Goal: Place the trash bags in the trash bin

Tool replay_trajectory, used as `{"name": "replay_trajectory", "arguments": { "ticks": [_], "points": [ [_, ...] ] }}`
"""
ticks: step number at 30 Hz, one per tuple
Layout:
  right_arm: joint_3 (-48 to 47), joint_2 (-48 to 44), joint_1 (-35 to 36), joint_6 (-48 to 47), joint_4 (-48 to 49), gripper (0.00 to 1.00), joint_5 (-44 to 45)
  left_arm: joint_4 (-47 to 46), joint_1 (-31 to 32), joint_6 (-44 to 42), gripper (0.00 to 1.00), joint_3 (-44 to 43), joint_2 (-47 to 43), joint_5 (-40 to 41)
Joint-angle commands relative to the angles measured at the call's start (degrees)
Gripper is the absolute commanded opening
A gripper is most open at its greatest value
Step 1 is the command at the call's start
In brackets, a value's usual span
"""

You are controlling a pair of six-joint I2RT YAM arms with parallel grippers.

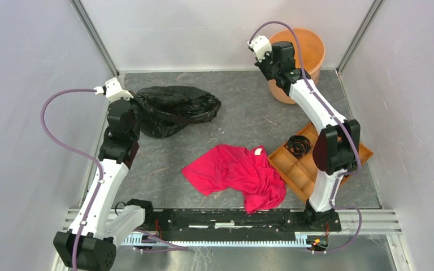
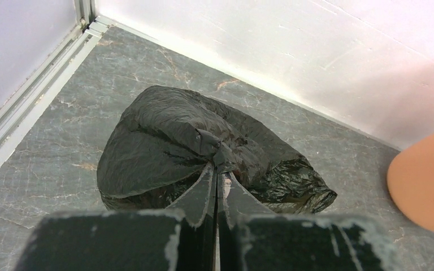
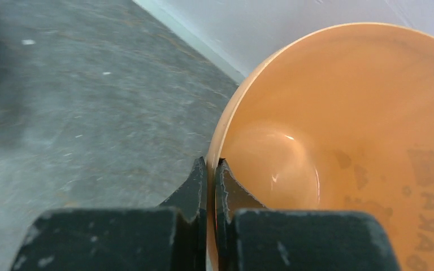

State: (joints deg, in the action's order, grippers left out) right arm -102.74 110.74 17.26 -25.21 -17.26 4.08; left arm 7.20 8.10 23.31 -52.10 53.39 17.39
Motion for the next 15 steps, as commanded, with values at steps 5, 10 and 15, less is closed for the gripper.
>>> {"name": "replay_trajectory", "arguments": {
  "ticks": [5, 10, 15],
  "points": [
    [4.6, -14.2, 3.6, 1.5, -4.7, 0.00, -14.7, -1.9, -0.4, 2.4, 0.02, 0.4, -3.5, -0.2],
    [9.5, -17.2, 5.3, 5.4, -5.7, 0.00, -22.5, -1.9, -0.4, 1.9, 0.02, 0.7, -4.2, 1.5],
    [0.2, -14.3, 7.5, 10.9, -16.5, 0.00, -20.6, -1.8, -0.4, 1.7, 0.02, 0.7, -4.3, 2.3]
  ]
}}
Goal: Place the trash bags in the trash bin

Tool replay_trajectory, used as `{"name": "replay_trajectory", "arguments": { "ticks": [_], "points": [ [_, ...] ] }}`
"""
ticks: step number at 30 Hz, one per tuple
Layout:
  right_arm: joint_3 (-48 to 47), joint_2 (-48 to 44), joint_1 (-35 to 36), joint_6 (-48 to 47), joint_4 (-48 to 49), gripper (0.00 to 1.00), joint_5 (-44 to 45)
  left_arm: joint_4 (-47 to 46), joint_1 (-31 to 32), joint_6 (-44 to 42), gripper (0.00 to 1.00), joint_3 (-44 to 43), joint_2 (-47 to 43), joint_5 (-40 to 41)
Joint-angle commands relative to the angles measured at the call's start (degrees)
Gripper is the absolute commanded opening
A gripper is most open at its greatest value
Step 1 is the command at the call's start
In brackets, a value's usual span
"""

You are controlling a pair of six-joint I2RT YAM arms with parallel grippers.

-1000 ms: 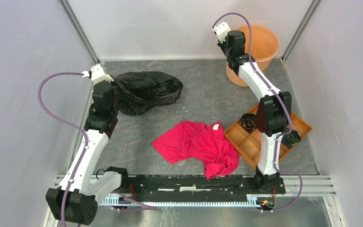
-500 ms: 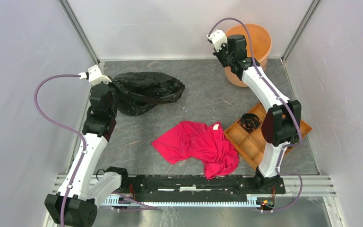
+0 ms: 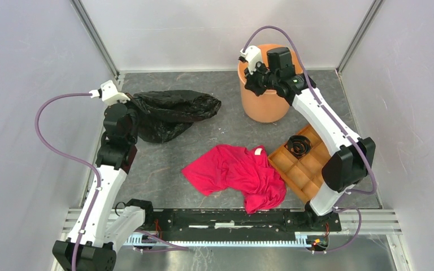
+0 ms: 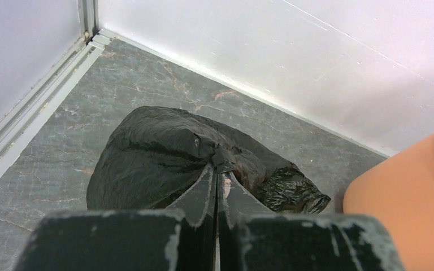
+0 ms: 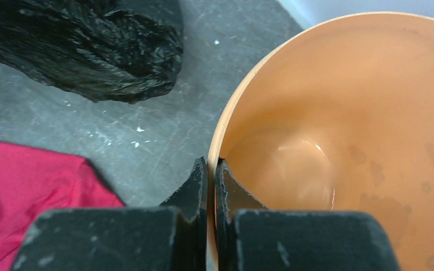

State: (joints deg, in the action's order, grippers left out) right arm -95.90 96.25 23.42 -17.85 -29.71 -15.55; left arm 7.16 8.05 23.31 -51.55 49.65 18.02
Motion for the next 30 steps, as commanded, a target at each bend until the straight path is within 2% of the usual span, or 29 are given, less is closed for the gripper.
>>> {"name": "replay_trajectory", "arguments": {
  "ticks": [1, 7, 11, 15, 21, 27, 30],
  "points": [
    [-6.6, -0.2, 1.8, 3.7, -4.9, 0.00, -1.7, -1.8, -0.4, 1.7, 0.02, 0.2, -0.6, 1.7],
    [-4.3, -3.4, 6.2, 2.1, -7.8, 0.03, -8.4, -1.7, -0.5, 2.0, 0.02, 0.3, -0.6, 1.6],
    [-0.2, -6.0, 10.1, -0.3, -6.6, 0.02, -9.6, -1.8, -0.6, 2.1, 0.02, 0.3, -0.5, 1.4],
    [2.6, -7.3, 10.5, -0.7, -3.5, 0.02, -9.9, -1.7, -0.8, 2.4, 0.02, 0.2, -0.6, 0.9],
    [0.9, -5.2, 10.5, -1.7, -5.2, 0.03, -15.0, -1.6, -0.9, 2.4, 0.02, 0.3, -1.1, 1.1],
    [-0.2, -3.1, 10.5, -3.0, -7.3, 0.14, -14.1, -1.6, -0.9, 2.4, 0.02, 0.4, -1.5, 1.2],
    [-2.4, -1.0, 10.6, -3.8, -10.1, 0.23, -14.4, -1.7, -0.9, 2.4, 0.02, 0.5, -1.6, 1.5]
  ]
}}
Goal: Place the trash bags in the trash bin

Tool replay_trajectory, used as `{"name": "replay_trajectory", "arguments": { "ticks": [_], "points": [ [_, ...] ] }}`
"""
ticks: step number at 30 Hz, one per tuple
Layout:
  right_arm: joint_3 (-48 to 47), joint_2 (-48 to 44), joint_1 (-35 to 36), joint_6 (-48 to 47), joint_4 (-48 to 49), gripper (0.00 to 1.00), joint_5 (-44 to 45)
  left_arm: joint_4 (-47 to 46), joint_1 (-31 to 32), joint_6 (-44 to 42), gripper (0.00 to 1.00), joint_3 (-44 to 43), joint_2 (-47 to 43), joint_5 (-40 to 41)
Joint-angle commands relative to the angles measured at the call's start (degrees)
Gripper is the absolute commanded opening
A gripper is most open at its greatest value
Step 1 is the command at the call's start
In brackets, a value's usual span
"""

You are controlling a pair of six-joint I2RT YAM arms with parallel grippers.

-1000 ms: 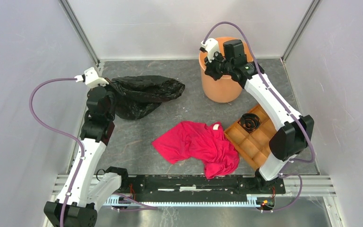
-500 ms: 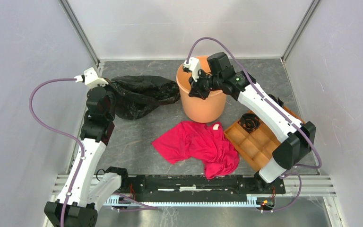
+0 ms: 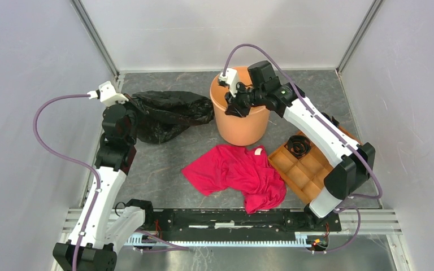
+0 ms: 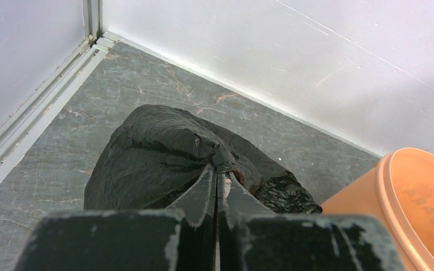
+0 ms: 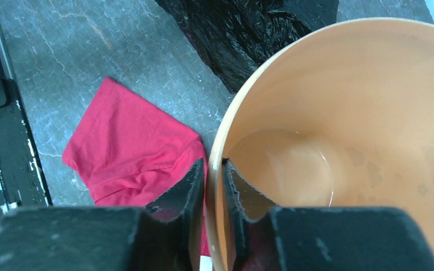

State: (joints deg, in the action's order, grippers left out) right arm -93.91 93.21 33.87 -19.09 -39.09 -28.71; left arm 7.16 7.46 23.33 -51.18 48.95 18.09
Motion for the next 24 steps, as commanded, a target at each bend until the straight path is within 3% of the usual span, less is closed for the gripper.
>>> {"name": "replay_trajectory", "arguments": {
  "ticks": [1, 5, 11, 16, 21, 24],
  "points": [
    [-5.2, 2.7, 0.1, -2.7, -1.8, 0.25, -0.8, -1.7, -0.3, 2.4, 0.02, 0.1, -0.9, 1.4],
    [-8.1, 3.2, 0.2, -2.1, -2.9, 0.34, 1.6, -1.6, -0.3, 2.4, 0.02, 0.3, -1.1, 1.2],
    [-6.9, -1.9, 1.5, -1.5, 0.5, 0.66, 3.4, -0.6, -0.3, 3.6, 0.02, 0.6, -2.7, 0.1],
    [-2.2, -7.4, 2.0, -0.9, 6.7, 0.89, 7.9, 7.7, -0.3, 8.9, 0.02, 3.7, -8.3, -1.4],
    [1.2, -11.3, 3.5, -1.7, 13.0, 0.94, 5.8, 16.6, -0.3, 13.9, 0.02, 9.8, -17.5, -1.7],
    [2.2, -11.3, 8.1, -4.3, 15.5, 0.98, 7.9, 22.2, -0.3, 18.5, 0.02, 12.8, -22.6, -1.7]
  ]
}}
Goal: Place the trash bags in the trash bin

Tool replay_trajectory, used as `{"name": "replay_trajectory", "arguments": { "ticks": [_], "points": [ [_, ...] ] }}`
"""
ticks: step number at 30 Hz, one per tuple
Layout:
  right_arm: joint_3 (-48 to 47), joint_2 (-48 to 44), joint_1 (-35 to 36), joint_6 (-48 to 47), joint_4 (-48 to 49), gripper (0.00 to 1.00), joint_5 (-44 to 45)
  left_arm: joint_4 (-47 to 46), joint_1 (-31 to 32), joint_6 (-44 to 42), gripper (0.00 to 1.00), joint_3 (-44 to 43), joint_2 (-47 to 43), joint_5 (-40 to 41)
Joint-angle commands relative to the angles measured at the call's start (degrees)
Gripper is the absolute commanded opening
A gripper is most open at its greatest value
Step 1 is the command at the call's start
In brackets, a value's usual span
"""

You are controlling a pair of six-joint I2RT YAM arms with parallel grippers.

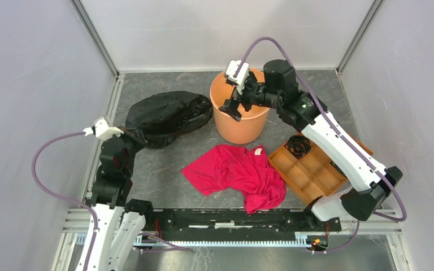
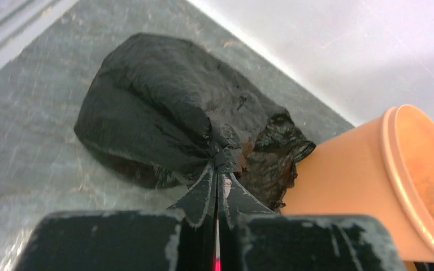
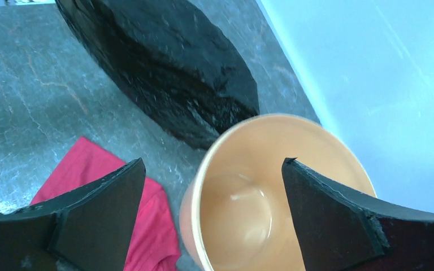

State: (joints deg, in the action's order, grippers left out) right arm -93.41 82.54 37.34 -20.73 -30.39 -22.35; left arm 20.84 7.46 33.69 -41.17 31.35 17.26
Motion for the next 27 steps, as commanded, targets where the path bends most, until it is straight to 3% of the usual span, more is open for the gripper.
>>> {"name": "replay_trajectory", "arguments": {
  "ticks": [1, 11, 13, 16, 19, 23, 27],
  "points": [
    [2.0, -0.1, 6.3, -4.0, 7.7, 0.98, 1.2, 9.2, -0.3, 9.1, 0.02, 3.8, -6.4, -1.5],
    [-7.9, 17.5, 18.1, -15.8, 6.7, 0.98, 1.9, 11.6, -0.2, 12.2, 0.02, 6.8, -8.6, -0.4],
    [-8.5, 20.7, 19.1, -17.6, 9.0, 0.93, 2.7, 11.3, -0.3, 11.9, 0.02, 6.8, -8.3, -0.3],
    [-11.0, 25.6, 19.8, -18.5, 10.5, 0.75, 2.9, 11.0, -0.2, 11.3, 0.02, 6.2, -7.9, 0.0],
    [-11.0, 28.5, 20.1, -16.9, 15.4, 0.80, 2.4, 10.4, -0.3, 10.9, 0.02, 4.9, -7.5, 0.4],
    [-3.7, 28.7, 20.5, -11.7, 32.3, 0.89, 7.3, 9.2, -0.2, 9.6, 0.02, 1.9, -6.2, 0.1],
    [-2.8, 29.7, 21.0, -9.5, 37.8, 0.92, 6.3, 8.8, -0.3, 7.8, 0.02, -1.3, -3.8, -0.7]
  ]
}}
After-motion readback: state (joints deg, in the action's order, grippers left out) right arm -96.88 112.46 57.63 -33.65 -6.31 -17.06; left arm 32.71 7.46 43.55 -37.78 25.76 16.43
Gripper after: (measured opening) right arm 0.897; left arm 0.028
